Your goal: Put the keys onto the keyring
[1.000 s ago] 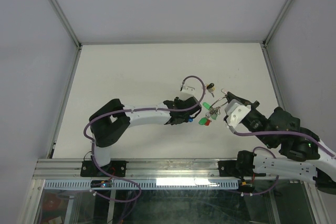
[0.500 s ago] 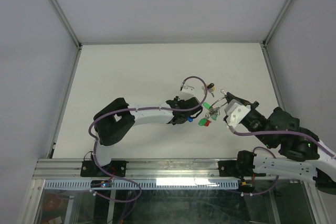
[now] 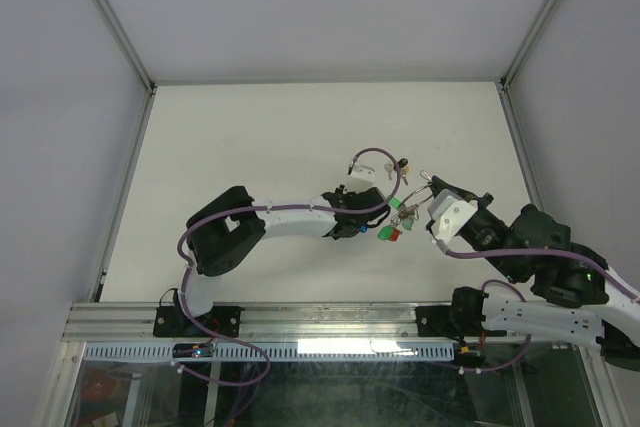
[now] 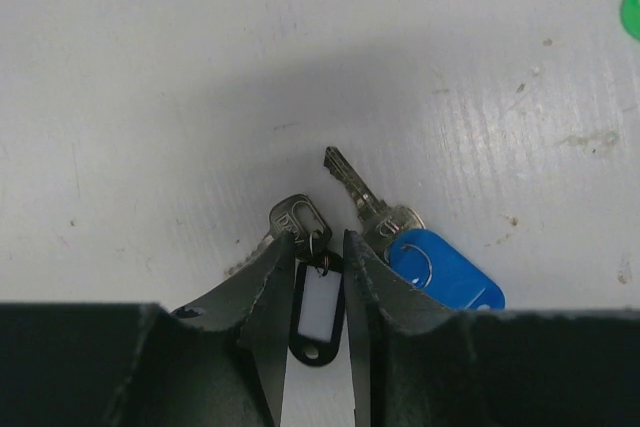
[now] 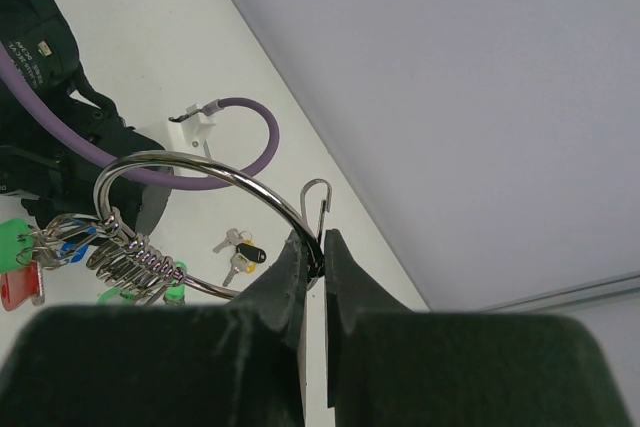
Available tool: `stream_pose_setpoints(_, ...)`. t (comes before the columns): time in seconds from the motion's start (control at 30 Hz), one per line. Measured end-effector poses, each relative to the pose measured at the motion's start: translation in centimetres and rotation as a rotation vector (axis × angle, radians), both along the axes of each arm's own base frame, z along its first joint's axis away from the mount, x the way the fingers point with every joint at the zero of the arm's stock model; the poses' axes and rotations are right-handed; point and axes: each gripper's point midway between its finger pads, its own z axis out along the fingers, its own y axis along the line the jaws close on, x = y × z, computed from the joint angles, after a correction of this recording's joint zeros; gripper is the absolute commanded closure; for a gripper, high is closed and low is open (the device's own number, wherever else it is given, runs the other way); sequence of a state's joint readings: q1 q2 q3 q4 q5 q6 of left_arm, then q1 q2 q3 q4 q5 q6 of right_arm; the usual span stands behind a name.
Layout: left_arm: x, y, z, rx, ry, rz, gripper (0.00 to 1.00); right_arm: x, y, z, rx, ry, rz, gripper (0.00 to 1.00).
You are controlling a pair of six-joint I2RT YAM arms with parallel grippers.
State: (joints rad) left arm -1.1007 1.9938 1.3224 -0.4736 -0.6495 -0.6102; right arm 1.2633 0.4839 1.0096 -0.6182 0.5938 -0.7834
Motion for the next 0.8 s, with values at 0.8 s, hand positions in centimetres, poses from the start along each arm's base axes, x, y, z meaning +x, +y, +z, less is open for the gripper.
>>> stream_pose_setpoints(0.8, -0.14, 0.54, 0.0, 0.061, -0.041, -0.081, 1.0, -0.05, 0.0, -0.19, -0.008, 0.003, 0.004, 1.0)
